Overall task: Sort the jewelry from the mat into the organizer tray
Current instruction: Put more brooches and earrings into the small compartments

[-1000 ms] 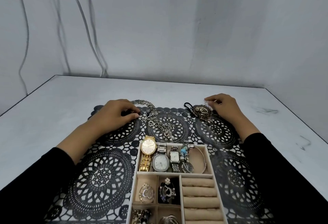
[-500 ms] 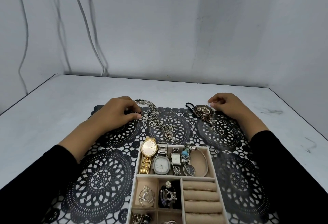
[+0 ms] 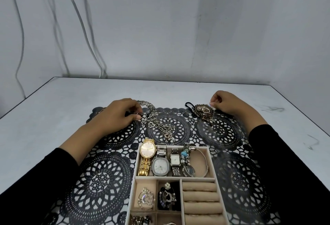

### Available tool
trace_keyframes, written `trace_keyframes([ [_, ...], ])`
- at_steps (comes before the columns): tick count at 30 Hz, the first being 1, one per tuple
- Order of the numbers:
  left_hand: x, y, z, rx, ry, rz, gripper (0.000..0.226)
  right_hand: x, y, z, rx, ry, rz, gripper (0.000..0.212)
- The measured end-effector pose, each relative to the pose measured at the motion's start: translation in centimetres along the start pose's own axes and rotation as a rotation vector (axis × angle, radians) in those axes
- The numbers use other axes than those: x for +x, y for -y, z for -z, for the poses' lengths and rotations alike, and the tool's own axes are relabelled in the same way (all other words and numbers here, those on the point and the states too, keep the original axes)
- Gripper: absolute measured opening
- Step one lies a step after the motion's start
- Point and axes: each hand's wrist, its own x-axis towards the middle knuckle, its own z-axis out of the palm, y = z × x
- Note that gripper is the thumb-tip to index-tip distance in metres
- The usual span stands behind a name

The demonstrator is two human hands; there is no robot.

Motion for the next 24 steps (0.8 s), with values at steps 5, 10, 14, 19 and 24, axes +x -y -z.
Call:
trace_keyframes([
  [5,-0.3,-0.4,-0.2,0.001,-0.037,-0.040,0.014,-0.3,0.1,0.0,-0.020,-0.013,0.004,0.010],
  [10,-0.6,-0.9,-0.4,-0.035,-0.077,-0.073,0.015,-0.6,0.2,0.1,-0.022,-0.069,0.019,0.015],
  [14,-0.6,-1.2,-0.7,-0.046,-0.104,-0.080,0.017,-0.6,0.3,0.0,-0.027,-0.055,0.004,0.014],
  [19,-0.5,-0.7,-0.9,-0.073,-0.115,-0.055,0.018,-0.6,0.5,-0.1,-0.042,-0.030,-0.014,0.013],
  [24,-0.6,-1.0,-0.9,-0.160,-0.174,0.030,0.014,-0.9,-0.2,-0.3,0.070,-0.098,0.050,0.013],
])
